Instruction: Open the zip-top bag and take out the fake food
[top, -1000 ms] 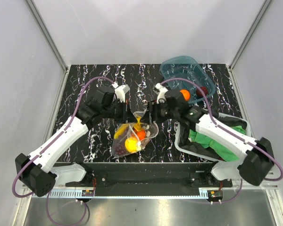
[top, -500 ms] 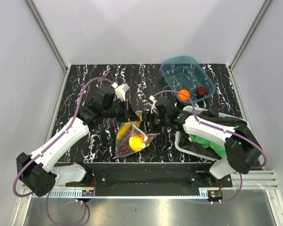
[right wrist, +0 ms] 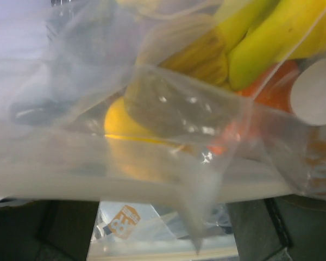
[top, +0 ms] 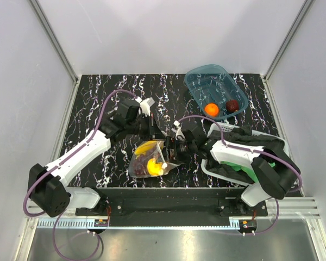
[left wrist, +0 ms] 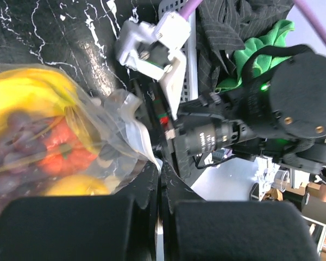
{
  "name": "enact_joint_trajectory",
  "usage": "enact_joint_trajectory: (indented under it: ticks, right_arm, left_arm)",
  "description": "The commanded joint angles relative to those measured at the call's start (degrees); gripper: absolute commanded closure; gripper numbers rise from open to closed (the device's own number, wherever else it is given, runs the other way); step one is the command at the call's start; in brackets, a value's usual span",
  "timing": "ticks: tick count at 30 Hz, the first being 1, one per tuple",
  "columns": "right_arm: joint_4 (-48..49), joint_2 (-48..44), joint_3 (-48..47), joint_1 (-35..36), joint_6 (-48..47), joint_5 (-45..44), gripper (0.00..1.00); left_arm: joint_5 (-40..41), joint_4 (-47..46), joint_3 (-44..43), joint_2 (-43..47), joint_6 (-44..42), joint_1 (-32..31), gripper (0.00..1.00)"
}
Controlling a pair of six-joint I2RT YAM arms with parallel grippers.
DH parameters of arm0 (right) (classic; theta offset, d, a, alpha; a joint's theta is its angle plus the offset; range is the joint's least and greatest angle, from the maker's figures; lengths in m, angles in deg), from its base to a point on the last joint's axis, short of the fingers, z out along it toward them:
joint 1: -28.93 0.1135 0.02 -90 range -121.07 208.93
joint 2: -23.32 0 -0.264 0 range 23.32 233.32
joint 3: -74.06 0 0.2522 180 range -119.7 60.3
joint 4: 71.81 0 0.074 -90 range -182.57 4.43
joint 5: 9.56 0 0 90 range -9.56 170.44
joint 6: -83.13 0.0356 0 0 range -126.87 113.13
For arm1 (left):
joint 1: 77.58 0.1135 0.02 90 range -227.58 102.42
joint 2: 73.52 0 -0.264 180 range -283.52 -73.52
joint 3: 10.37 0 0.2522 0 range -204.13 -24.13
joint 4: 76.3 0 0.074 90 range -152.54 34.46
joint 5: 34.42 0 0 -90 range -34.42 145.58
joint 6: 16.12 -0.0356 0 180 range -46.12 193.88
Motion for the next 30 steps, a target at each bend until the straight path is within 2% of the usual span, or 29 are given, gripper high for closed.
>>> enact_joint_trajectory:
  ticks: [1, 6, 10, 14, 17, 21, 26, 30]
  right_arm:
    - [8.0, 1.9, 1.1, 0.9, 0.2, 4.2, 0.08]
    - [14.3, 4.9, 2.1, 1.2, 6.2, 2.2, 0.06]
    - [15.5, 4.6, 4.6, 1.3, 11.4, -5.5, 0.16]
    - [15.6, 3.9, 4.8, 1.3, 12.0, -7.8, 0.19]
    - [8.3, 1.8, 3.7, 1.3, 10.3, -12.3, 0.20]
    - [-1.3, -1.1, 0.8, 1.1, 6.3, -19.5, 0.27]
    - [-8.4, -5.0, -3.0, 1.1, 4.3, -20.8, 0.27]
    - [-10.7, -6.7, -5.1, 1.0, 6.6, -19.4, 0.26]
  left_arm:
    - [0.1, -8.5, 1.1, -0.4, 2.7, -0.2, 1.00]
    - [1.0, -10.2, 3.7, -0.1, 4.9, -1.7, 1.00]
    - [1.9, -10.9, 4.9, 0.1, 6.2, -3.1, 1.00]
    - [2.9, -10.9, 5.7, 0.6, 6.2, -3.5, 1.00]
    - [4.1, -10.3, 6.5, 1.1, 5.3, -3.6, 1.00]
    - [3.8, -9.3, 6.5, 1.6, 4.0, -3.6, 1.00]
    - [2.2, -8.9, 2.4, 1.6, 4.3, -3.6, 1.00]
    - [1.4, -9.4, -2.9, 0.0, 5.8, -3.6, 1.00]
